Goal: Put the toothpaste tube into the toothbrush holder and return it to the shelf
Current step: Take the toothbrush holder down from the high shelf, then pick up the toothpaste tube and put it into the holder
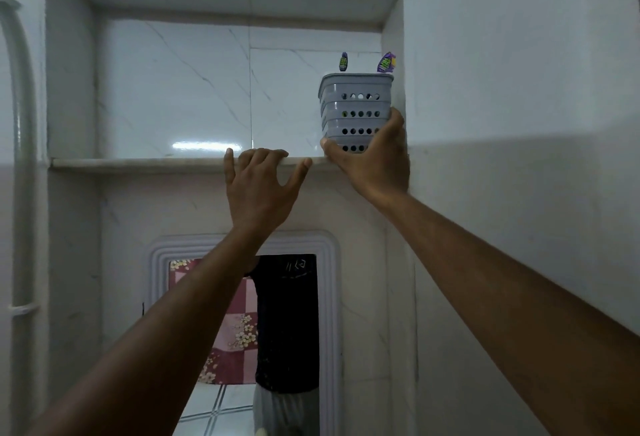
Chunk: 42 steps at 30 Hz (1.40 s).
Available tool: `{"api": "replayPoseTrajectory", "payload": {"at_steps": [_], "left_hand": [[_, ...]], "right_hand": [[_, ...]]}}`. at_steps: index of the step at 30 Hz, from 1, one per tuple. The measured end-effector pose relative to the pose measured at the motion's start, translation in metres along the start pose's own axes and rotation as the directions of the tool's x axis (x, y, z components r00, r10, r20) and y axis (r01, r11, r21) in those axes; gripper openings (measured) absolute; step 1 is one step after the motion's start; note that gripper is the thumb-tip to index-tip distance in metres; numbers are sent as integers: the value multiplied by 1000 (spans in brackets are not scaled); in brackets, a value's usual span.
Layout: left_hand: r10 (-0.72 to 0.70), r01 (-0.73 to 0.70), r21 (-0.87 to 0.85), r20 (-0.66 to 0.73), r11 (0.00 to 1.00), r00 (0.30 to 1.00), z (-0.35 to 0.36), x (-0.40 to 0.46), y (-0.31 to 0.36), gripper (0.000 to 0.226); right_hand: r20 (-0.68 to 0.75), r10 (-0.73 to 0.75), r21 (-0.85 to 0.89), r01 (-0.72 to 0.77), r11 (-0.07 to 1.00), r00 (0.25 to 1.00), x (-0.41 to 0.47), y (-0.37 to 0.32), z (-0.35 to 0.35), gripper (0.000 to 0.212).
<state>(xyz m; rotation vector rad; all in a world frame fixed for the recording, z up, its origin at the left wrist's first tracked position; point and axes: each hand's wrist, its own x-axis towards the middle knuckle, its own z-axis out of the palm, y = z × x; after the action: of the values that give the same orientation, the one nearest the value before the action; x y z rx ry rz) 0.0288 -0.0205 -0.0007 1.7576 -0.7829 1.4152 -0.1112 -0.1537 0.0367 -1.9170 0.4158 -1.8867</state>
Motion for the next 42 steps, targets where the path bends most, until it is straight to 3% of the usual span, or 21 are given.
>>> {"api": "replayPoseTrajectory", "payload": {"at_steps": [9,14,17,21,24,28,32,36,42], "left_hand": [[-81,92,-115,96,989,992,-28,-2,19,71],[-82,133,-279,184,951,979,-49,-60,36,64],[-121,223,-288,333,931,935,-62,-112,41,61],[-51,203,-308,437,930,898,-81,-187,42,44],[-113,290,-268,524,919,844,-91,-244,33,53],[-264,450,-136,648,883,714,-102,-313,12,66],[-366,546,-24,718,838,592,-113,-383,-14,63],[-427,591,74,764,803,484,-121,-448,-38,52],[-529,605,244,772,758,351,-124,-526,-87,28]], "right_hand": [[-93,69,211,-48,976,993,-40,-8,-56,139],[-16,83,217,-78,973,996,-97,12,-87,136],[46,112,206,-119,971,993,-137,30,-101,134],[146,193,214,-221,951,970,-193,62,-114,131],[234,259,222,-311,924,937,-237,86,-120,126],[336,289,251,-381,890,896,-302,108,-126,127],[450,369,74,-446,892,813,-372,134,-128,129],[545,555,-229,-526,819,628,-444,160,-125,135],[554,688,-402,-573,714,469,-535,188,-113,130]]}}
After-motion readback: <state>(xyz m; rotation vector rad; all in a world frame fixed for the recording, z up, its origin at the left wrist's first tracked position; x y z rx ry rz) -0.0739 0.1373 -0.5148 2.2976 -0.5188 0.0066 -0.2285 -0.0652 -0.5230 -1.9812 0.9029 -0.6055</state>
